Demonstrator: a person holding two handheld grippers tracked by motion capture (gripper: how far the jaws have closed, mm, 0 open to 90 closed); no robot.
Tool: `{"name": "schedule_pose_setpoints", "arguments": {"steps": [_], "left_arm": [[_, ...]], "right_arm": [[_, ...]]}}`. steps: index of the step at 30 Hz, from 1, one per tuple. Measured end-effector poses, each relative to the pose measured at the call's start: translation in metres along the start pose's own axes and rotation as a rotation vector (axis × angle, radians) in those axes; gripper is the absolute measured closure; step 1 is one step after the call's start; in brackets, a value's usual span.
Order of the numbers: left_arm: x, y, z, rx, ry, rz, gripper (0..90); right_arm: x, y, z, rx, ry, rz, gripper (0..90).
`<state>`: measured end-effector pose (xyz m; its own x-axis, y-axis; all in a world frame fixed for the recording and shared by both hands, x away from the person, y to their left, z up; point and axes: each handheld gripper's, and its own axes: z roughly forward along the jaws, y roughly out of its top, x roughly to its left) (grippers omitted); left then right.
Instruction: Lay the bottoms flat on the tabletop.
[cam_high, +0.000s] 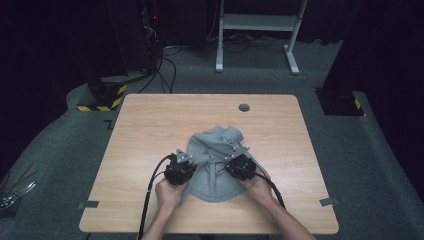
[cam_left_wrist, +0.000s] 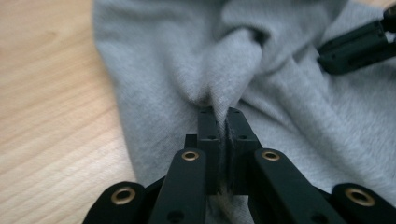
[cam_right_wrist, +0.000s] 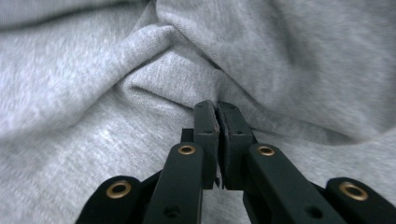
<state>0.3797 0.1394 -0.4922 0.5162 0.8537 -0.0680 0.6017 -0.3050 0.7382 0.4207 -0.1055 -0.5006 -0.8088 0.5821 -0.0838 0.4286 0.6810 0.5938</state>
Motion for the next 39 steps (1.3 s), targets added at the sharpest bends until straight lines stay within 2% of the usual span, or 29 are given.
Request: {"name": "schedule_pose_setpoints", "arguments": {"steps": [5, 8, 10, 12, 13, 16, 18, 20, 23, 26, 30, 33, 34, 35, 36, 37, 39], "left_arm": [[0.018, 0.0, -0.019, -0.068, -0.003, -0.076, 86.7], [0.027, -0.002, -0.029, -0.088, 0.017, -0.092, 86.8], [0.032, -0.003, -0.032, -0.089, 0.039, -0.095, 86.8], [0.04, -0.006, -0.034, -0.084, 0.058, -0.117, 86.8], [0.045, -0.008, -0.033, -0.075, 0.063, -0.136, 86.8], [0.05, -0.014, -0.028, -0.04, 0.09, -0.14, 86.5], [0.047, -0.017, -0.024, -0.02, 0.103, -0.134, 84.1], [0.041, -0.016, -0.023, -0.012, 0.102, -0.126, 74.7], [0.027, -0.013, -0.027, -0.027, 0.091, -0.064, 62.0], [0.017, -0.011, -0.028, -0.025, 0.079, -0.023, 53.3], [0.013, -0.015, -0.016, 0.0, 0.072, -0.028, 49.2], [0.017, -0.022, -0.006, 0.022, 0.077, -0.056, 46.1], [0.019, -0.025, -0.003, 0.028, 0.085, -0.065, 45.3], [0.021, -0.029, -0.001, 0.032, 0.088, -0.075, 44.5], [0.024, -0.033, 0.0, 0.026, 0.09, -0.084, 43.5], [0.025, -0.036, -0.001, 0.007, 0.092, -0.087, 42.9], [0.027, -0.04, -0.002, -0.014, 0.092, -0.099, 42.6]], "right_arm": [[-0.007, -0.005, -0.026, -0.049, -0.009, 0.0, 88.1], [-0.014, -0.007, -0.043, -0.096, -0.034, 0.007, 88.2], [-0.02, -0.01, -0.053, -0.122, -0.052, 0.016, 88.1], [-0.024, -0.013, -0.06, -0.134, -0.067, 0.031, 88.1], [-0.028, -0.015, -0.062, -0.134, -0.075, 0.037, 88.2], [-0.037, -0.025, -0.062, -0.116, -0.081, 0.072, 88.0], [-0.039, -0.032, -0.056, -0.086, -0.069, 0.085, 86.8], [-0.035, -0.034, -0.054, -0.075, -0.083, 0.077, 81.7], [-0.026, -0.031, -0.055, -0.094, -0.11, 0.033, 71.7], [-0.021, -0.022, -0.058, -0.137, -0.087, 0.036, 62.1], [-0.015, -0.012, -0.049, -0.153, -0.037, 0.059, 52.5], [-0.011, -0.006, -0.032, -0.122, -0.028, 0.056, 49.6], [-0.01, -0.005, -0.027, -0.114, -0.031, 0.055, 50.4], [-0.009, -0.003, -0.022, -0.105, -0.033, 0.06, 56.7], [-0.009, -0.001, -0.018, -0.104, -0.029, 0.068, 66.8], [-0.011, 0.003, -0.016, -0.103, -0.012, 0.075, 74.8], [-0.015, 0.011, -0.016, -0.103, 0.02, 0.088, 83.8]]}}
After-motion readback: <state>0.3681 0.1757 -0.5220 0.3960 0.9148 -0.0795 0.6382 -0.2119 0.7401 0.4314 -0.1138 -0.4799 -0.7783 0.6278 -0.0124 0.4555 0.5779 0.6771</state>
